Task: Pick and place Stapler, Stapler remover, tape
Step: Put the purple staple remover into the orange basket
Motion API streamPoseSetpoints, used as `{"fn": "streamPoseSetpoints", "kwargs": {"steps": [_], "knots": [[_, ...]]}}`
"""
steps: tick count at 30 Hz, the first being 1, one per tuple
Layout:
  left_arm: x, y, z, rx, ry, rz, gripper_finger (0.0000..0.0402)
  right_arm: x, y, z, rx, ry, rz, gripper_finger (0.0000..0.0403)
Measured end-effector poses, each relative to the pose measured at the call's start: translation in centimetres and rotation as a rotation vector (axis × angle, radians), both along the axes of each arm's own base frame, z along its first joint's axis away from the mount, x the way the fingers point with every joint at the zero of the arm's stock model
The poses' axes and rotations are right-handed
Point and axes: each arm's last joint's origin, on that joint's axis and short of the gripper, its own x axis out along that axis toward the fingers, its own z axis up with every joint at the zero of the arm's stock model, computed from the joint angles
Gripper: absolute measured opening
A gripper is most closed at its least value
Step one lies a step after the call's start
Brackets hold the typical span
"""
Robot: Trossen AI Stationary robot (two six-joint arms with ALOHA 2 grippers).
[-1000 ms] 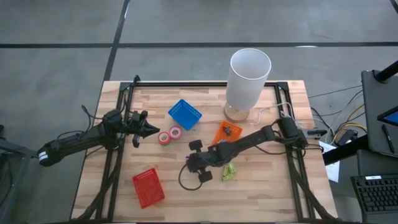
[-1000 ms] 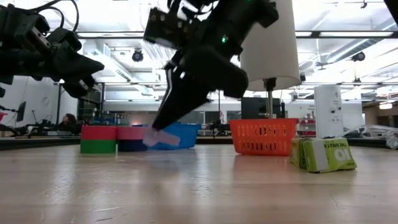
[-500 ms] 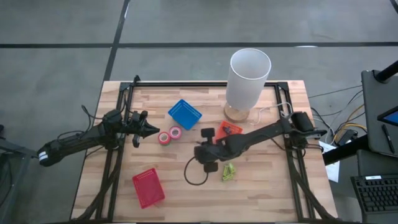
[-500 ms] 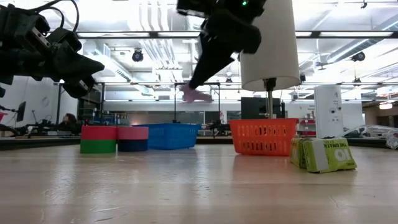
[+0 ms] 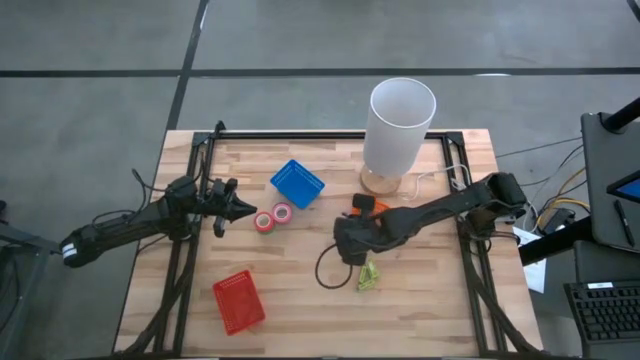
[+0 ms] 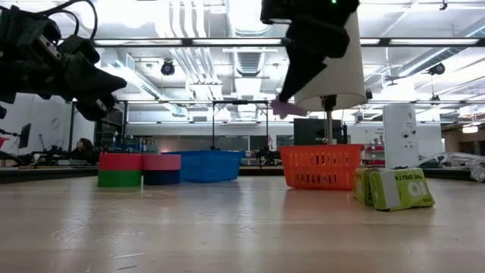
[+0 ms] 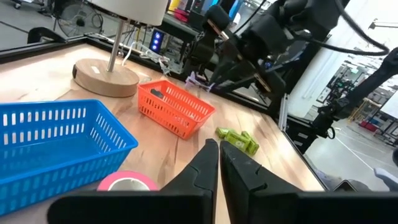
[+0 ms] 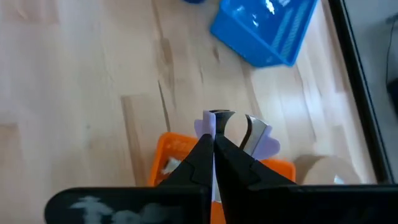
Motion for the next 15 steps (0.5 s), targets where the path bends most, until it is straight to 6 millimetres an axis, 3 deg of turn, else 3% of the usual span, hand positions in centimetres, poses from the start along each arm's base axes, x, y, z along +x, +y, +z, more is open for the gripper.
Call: {"fn": "streamPoseSetpoints", "kwargs": {"steps": [15], "knots": [[0.0, 0.0, -0.1, -0.003, 0.007, 0.0, 0.0019, -2.7, -2.1, -4.1, -0.001, 0.062, -0.139, 0.0008]]}}
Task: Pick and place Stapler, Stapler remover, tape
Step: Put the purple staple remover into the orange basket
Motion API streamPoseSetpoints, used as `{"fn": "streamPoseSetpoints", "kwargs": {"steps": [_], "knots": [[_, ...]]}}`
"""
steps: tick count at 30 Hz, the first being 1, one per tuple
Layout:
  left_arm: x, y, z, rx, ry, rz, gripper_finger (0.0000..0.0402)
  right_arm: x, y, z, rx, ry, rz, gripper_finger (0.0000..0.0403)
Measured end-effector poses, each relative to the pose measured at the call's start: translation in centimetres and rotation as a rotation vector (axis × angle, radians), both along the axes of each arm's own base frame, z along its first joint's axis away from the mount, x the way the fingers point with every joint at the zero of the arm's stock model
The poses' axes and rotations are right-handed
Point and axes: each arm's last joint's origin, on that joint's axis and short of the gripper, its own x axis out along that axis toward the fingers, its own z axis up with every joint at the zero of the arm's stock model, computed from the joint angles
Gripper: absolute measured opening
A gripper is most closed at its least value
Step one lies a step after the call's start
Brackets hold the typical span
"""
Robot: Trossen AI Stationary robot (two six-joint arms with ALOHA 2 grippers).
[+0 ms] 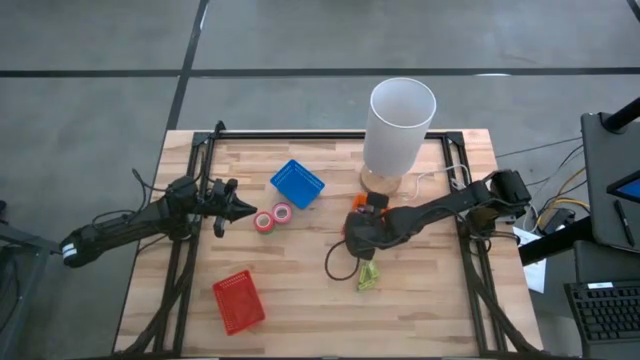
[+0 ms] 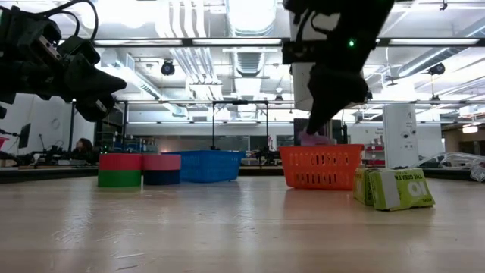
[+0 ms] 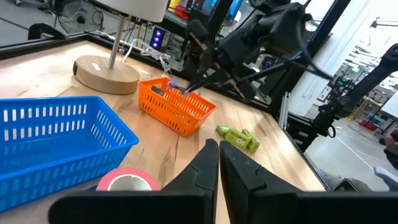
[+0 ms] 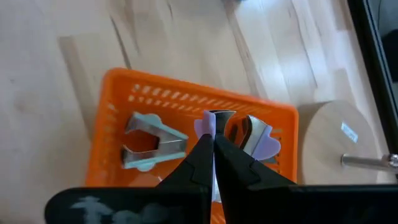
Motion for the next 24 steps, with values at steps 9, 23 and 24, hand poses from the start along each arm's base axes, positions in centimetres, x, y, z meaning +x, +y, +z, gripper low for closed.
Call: {"fn": "streamPoseSetpoints", "kwargs": {"steps": [9, 23, 24], "knots": [[0.0, 0.0, 0.0, 0.0, 0.0, 0.0, 0.0018, -1.1, -1.6, -2.1, 0.0, 0.046, -0.084, 0.0008], [0.0, 0.0, 0.0, 0.0, -0.001, 0.0, 0.0019, 0.0, -1.5, -0.9, 0.018, -0.036, -0.083, 0.0042], [0.0, 0.0, 0.0, 0.0, -0.001, 0.0, 0.002, 0.1, -1.5, -0.8, 0.014, -0.039, -0.083, 0.005]]}}
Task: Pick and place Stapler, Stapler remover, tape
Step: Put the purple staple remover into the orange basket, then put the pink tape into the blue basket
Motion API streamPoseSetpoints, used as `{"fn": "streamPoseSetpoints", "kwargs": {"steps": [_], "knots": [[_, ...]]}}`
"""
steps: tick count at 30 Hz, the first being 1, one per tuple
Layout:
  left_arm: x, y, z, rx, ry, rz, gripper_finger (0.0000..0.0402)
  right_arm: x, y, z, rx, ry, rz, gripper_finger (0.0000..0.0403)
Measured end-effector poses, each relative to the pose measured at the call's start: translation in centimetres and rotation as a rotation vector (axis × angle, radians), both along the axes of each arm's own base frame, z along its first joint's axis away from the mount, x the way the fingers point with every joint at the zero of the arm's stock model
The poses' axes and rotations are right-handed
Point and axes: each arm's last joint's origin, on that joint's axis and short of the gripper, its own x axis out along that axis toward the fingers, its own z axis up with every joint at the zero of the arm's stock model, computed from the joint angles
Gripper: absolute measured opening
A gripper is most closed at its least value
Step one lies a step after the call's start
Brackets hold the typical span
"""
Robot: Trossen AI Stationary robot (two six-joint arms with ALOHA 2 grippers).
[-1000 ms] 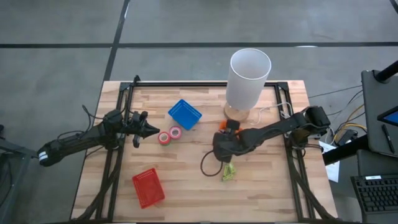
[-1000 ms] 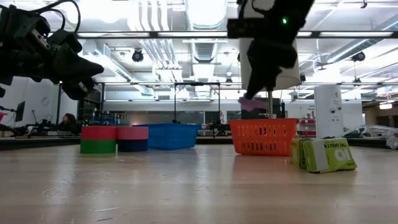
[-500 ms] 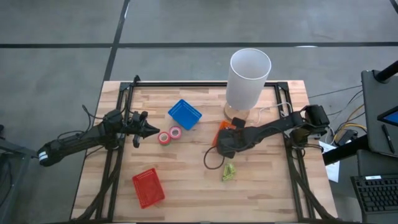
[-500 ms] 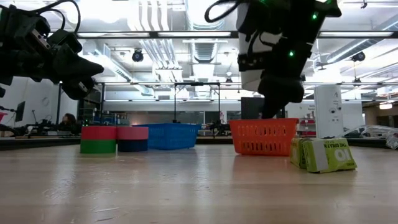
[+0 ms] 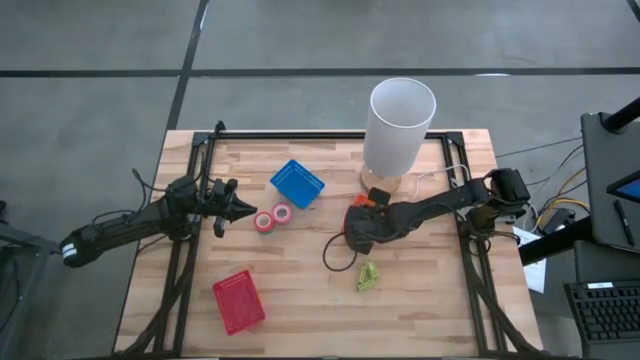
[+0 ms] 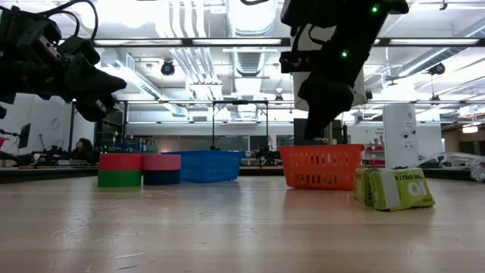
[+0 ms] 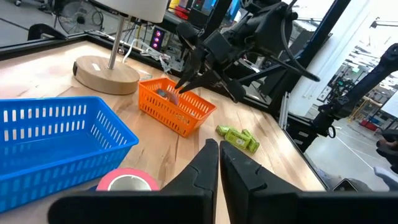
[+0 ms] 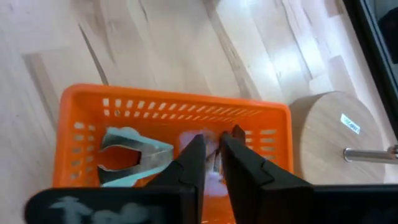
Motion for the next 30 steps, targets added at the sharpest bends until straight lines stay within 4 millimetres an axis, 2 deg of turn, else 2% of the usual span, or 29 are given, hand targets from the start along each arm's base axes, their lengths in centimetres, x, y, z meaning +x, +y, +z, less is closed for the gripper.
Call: {"fn": "streamPoseSetpoints", "kwargs": {"steps": [7, 12, 17, 20, 24, 27, 30], "knots": [[0.0, 0.0, 0.0, 0.0, 0.0, 0.0, 0.0018, 0.3, 0.4, 1.1, 0.005, -0.018, 0.013, 0.0102], [0.0, 0.0, 0.0, 0.0, 0.0, 0.0, 0.0021, 0.7, 2.3, 3.1, 0.028, -0.079, 0.084, 0.0122], [0.0, 0.0, 0.0, 0.0, 0.0, 0.0, 0.0019, 0.4, 5.2, 3.9, 0.104, -0.029, 0.319, 0.013], [0.0, 0.0, 0.0, 0.0, 0.0, 0.0, 0.0019, -0.1, 7.2, 3.7, 0.16, 0.044, 0.54, 0.0127], [0.0, 0.0, 0.0, 0.0, 0.0, 0.0, 0.0021, -0.9, 9.0, 3.0, 0.146, 0.13, 0.767, 0.012], [0.0, 0.0, 0.0, 0.0, 0.0, 0.0, 0.0019, -1.3, 9.9, 2.9, 0.142, 0.142, 0.819, 0.0113], [0.0, 0.0, 0.0, 0.0, 0.0, 0.0, 0.0018, -1.4, 10.3, 2.9, 0.158, 0.131, 0.795, 0.0106]]}}
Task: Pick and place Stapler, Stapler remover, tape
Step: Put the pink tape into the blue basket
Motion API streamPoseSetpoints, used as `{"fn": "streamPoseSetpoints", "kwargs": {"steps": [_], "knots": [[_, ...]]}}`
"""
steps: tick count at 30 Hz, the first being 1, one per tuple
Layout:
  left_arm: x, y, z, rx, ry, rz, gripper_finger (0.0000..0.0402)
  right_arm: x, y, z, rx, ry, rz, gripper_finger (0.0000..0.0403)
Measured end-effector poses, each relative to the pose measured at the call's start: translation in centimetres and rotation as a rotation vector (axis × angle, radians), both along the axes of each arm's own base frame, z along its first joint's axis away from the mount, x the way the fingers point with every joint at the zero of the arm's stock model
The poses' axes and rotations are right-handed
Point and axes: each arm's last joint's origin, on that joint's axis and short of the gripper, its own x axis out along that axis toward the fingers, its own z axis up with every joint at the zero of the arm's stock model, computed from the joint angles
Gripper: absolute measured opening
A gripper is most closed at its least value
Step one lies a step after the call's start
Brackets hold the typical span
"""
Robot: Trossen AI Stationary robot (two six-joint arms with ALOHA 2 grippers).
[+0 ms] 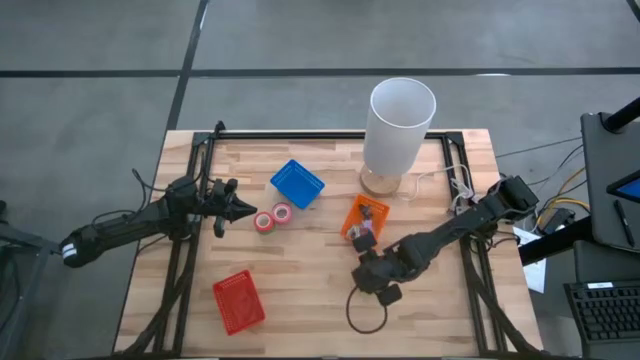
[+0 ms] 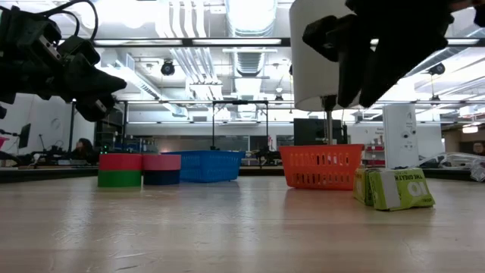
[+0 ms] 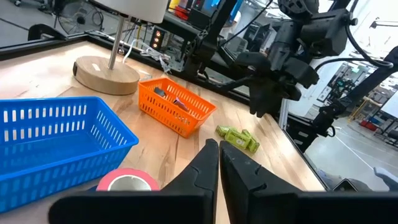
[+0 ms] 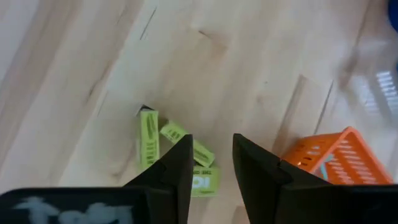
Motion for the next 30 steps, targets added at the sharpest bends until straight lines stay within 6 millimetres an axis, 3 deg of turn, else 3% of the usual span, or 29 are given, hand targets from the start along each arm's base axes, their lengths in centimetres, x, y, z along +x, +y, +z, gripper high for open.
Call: {"fn": "streamPoseSetpoints", "kwargs": {"steps": [8, 13, 20, 24, 30], "knots": [[0.0, 0.0, 0.0, 0.0, 0.0, 0.0, 0.0019, 0.0, -0.2, 0.7, 0.08, -0.002, -0.198, 0.0068], [0.0, 0.0, 0.0, 0.0, 0.0, -0.001, 0.0019, 0.1, -0.3, 0.9, 0.097, -0.016, -0.222, 0.0016], [0.0, 0.0, 0.0, 0.0, 0.0, 0.0, 0.0019, 0.1, 0.2, 1.0, 0.136, -0.048, -0.253, 0.0008], [0.0, 0.0, 0.0, 0.0, 0.0, 0.0, 0.002, -0.7, 1.2, 1.3, 0.106, -0.138, -0.228, 0.0008], [0.0, 0.0, 0.0, 0.0, 0.0, 0.0, 0.0019, -3.5, 1.5, 2.3, 0.12, -0.277, -0.22, 0.0008]]}}
